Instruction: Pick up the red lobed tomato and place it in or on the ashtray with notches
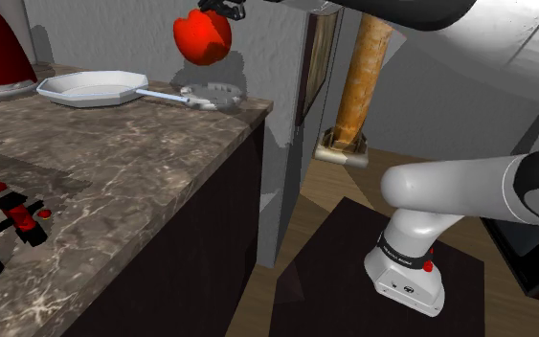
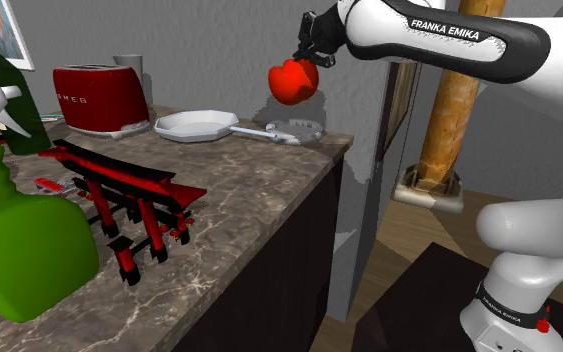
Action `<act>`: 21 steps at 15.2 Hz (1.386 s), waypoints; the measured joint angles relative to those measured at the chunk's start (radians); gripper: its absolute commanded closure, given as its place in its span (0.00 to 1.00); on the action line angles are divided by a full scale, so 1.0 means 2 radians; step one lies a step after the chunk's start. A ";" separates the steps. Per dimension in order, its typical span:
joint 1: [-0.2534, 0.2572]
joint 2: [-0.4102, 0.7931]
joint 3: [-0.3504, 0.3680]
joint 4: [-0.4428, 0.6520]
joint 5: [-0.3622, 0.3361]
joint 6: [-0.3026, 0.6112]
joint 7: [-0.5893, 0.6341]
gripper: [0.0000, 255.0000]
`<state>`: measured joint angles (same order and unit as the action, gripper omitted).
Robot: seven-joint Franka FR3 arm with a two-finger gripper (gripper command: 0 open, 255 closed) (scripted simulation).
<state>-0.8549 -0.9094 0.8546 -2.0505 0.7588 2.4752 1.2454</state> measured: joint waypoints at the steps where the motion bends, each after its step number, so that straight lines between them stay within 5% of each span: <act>1: -0.003 0.011 -0.005 0.003 -0.001 0.002 -0.011 1.00; 6: -0.009 0.042 -0.011 -0.002 0.003 0.023 -0.044 1.00; 21: 0.026 0.037 0.022 -0.098 0.050 0.113 -0.074 1.00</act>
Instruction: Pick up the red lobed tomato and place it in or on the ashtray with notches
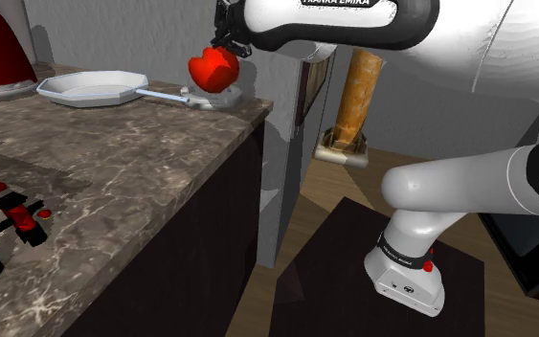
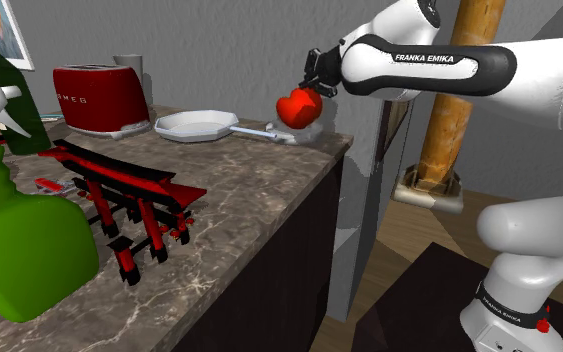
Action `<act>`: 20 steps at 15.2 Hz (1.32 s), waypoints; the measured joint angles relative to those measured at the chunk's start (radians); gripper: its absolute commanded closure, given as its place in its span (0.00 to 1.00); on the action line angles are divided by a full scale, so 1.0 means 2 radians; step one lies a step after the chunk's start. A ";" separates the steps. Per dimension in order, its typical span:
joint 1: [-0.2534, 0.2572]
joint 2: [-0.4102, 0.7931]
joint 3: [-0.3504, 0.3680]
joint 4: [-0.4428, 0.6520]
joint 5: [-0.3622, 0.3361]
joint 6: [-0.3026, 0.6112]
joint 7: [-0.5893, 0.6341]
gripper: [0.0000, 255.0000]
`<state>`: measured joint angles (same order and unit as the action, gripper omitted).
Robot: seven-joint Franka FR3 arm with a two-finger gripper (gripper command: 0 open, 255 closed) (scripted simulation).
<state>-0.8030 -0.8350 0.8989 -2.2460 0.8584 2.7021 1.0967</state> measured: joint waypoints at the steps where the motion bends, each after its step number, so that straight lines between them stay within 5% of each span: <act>1: 0.004 0.000 0.001 -0.007 0.004 0.006 -0.003 1.00; 11: 0.020 0.010 0.010 -0.033 0.011 0.063 -0.008 1.00; 12: 0.021 0.010 0.009 -0.034 0.010 0.063 -0.006 0.00; 16: 0.027 0.007 0.001 -0.035 0.008 0.095 -0.007 0.00; 20: 0.043 -0.007 -0.013 -0.042 -0.007 0.074 0.007 0.00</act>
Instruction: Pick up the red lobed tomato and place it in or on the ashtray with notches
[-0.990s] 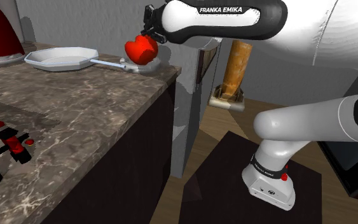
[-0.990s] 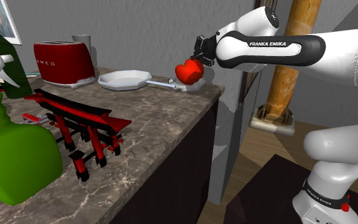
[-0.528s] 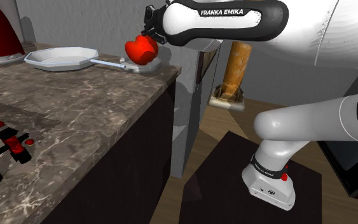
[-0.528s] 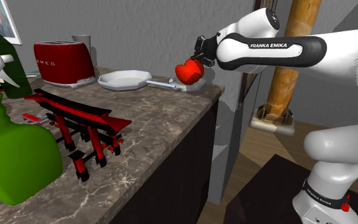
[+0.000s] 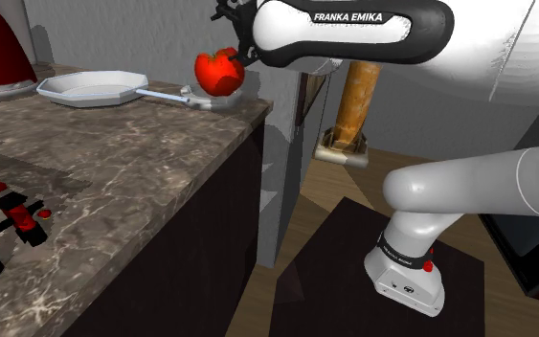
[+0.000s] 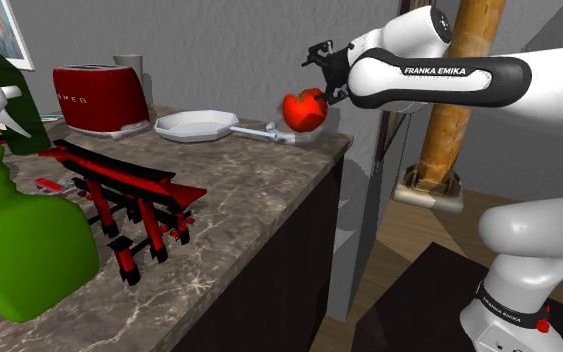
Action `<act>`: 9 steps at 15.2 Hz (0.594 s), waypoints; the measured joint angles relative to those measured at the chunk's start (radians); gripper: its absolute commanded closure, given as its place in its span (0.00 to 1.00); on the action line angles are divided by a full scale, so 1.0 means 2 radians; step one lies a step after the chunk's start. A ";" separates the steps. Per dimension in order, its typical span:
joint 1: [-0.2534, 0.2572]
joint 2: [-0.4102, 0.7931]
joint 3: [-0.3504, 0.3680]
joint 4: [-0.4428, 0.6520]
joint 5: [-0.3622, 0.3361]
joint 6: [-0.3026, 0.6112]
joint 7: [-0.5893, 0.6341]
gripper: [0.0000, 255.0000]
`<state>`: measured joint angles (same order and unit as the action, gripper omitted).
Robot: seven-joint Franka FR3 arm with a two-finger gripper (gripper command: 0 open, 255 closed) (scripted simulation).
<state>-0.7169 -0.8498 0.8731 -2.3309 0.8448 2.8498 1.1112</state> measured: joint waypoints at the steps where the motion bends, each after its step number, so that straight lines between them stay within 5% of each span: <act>1: 0.011 -0.015 -0.013 -0.006 -0.006 -0.029 0.006 0.00; 4: 0.027 -0.036 -0.031 -0.017 -0.013 -0.074 0.013 0.00; 9: 0.029 -0.039 -0.034 -0.019 -0.014 -0.080 0.014 0.00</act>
